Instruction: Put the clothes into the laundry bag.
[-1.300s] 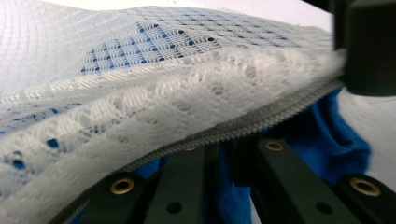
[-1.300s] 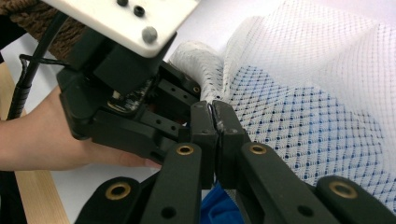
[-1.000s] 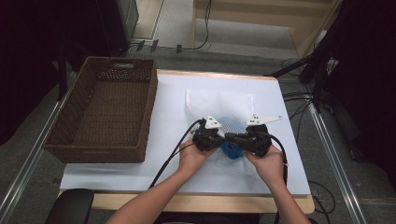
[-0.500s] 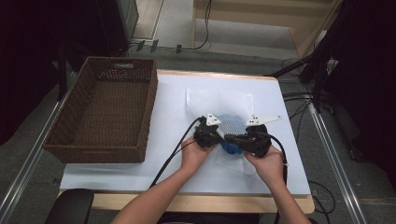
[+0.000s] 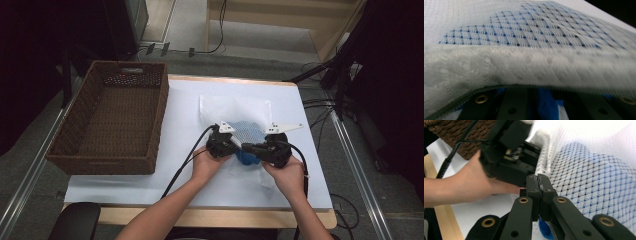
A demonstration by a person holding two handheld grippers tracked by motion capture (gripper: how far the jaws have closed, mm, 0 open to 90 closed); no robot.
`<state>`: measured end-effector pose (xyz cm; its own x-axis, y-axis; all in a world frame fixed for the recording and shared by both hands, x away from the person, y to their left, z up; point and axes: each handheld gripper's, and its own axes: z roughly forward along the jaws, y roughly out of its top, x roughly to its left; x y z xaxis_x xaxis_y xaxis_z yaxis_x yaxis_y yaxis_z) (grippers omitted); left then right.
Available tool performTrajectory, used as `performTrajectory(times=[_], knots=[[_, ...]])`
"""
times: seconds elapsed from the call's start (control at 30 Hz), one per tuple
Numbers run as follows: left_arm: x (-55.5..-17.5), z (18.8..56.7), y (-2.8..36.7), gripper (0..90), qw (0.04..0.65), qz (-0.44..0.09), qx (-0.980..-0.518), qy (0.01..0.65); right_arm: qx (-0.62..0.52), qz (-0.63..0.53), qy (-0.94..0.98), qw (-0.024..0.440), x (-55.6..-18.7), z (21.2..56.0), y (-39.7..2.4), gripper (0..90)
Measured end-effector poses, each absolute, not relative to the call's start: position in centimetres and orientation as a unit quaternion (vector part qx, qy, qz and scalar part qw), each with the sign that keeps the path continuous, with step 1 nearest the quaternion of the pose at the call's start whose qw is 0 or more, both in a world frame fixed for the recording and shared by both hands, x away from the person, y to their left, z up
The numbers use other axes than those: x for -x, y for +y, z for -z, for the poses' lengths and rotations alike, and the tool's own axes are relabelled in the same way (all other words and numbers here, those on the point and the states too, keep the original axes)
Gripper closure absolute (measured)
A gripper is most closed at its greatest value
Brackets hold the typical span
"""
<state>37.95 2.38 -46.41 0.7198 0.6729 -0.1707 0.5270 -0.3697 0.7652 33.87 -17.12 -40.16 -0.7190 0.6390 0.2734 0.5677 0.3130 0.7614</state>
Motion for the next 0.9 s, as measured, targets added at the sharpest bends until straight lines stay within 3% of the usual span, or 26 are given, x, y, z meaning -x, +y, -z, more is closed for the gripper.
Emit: performTrajectory(times=[0.2,0.47,0.9], knots=[[-36.9,45.4,3.1,66.2,0.419,-0.078,-0.837,0.343,-0.374,-0.455,0.807,0.040,-34.0,40.1,-17.3,90.0],[-35.3,44.0,4.3,42.0,0.414,-0.073,-0.845,0.331,-0.374,-0.454,0.807,0.042,-34.0,40.1,-17.3,90.0],[-33.2,44.1,7.6,32.7,0.408,-0.076,-0.841,0.347,-0.372,-0.450,0.810,0.044,-34.0,40.1,-17.2,90.0]])
